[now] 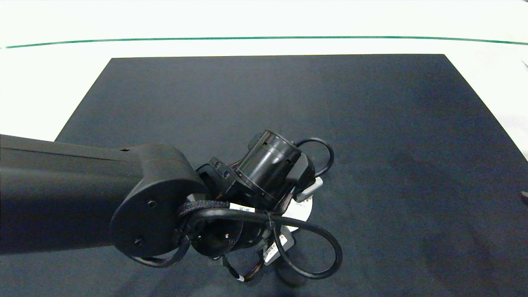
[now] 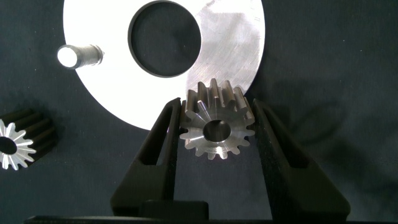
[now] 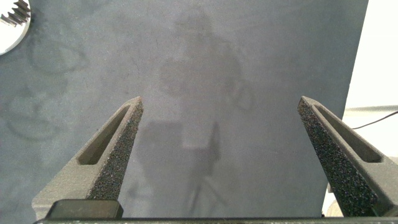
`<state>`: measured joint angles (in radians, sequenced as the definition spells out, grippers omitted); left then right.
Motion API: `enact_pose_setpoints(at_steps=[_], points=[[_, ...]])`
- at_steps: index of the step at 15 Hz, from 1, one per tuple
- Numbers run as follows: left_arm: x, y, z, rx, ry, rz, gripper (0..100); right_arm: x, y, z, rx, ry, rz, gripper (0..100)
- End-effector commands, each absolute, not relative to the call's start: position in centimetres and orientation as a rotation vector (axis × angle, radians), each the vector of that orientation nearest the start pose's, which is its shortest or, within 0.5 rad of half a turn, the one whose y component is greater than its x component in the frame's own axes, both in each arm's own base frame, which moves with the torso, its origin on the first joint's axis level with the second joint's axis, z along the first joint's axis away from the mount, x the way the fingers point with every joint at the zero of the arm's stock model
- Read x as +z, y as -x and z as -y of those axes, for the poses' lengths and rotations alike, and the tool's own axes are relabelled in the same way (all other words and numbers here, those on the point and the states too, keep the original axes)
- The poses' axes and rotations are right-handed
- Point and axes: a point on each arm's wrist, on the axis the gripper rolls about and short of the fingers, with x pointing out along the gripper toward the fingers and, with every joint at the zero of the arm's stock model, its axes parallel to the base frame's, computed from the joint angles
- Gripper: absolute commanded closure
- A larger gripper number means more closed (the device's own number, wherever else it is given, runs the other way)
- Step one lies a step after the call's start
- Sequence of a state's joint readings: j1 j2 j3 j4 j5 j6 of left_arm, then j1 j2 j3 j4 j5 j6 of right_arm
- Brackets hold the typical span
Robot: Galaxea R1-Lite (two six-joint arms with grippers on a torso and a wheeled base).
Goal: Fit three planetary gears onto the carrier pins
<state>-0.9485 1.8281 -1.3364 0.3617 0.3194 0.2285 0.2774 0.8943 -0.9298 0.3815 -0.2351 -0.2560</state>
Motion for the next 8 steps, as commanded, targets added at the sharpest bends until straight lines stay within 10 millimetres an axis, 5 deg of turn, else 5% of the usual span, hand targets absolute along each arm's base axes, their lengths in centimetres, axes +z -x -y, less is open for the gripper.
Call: enact_pose_setpoints(at_steps=[1, 5, 6, 8], points=[[19.64, -20.0, 26.71, -0.672, -0.735, -0.636, 75, 28.08, -7.83, -1.68, 0.084, 0.344, -0.33, 0], [19.7, -19.97, 26.56, -0.666, -0.73, -0.638, 75, 28.06, -7.82, -1.68, 0.085, 0.344, -0.332, 0], [19.75, -19.95, 26.54, -0.666, -0.729, -0.637, 0, 28.02, -7.83, -1.68, 0.085, 0.344, -0.333, 0], [19.96, -19.88, 26.44, -0.666, -0.727, -0.631, 0, 28.02, -7.83, -1.68, 0.085, 0.344, -0.333, 0]])
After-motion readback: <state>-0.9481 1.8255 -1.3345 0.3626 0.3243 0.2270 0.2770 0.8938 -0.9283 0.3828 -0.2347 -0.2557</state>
